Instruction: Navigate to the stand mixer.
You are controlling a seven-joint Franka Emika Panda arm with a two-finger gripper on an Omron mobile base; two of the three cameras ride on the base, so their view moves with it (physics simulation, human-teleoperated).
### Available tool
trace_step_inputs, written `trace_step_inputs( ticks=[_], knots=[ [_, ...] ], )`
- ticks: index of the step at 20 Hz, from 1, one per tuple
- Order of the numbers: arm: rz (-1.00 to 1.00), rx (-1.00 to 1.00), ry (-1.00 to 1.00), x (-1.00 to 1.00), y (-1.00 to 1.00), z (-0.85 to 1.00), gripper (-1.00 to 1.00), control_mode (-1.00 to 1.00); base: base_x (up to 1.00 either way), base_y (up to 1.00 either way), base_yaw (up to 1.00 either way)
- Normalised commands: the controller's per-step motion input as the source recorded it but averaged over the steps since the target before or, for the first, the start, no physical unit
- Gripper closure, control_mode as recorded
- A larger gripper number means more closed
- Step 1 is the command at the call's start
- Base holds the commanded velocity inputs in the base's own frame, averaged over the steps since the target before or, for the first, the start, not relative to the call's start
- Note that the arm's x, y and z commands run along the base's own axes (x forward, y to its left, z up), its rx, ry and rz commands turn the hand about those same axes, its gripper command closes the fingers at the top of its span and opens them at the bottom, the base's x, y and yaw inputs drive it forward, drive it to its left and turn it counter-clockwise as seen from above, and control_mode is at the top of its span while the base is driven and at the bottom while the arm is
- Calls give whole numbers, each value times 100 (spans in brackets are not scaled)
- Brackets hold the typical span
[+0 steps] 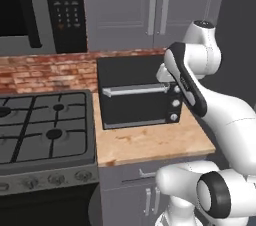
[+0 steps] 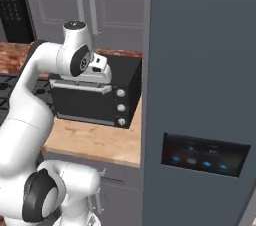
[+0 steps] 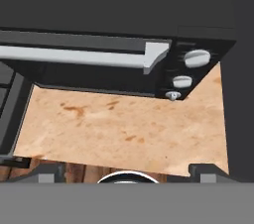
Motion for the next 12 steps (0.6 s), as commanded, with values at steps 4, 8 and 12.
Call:
trace_step_inputs(
  ticks=[4,8,12],
  knots=[
    [0,0,0,0,0,0,-100,100,-23,46,50],
    [0,0,0,0,0,0,-100,100,0,39,60],
    [0,0,0,0,0,0,-100,100,0,16,68]
  ],
)
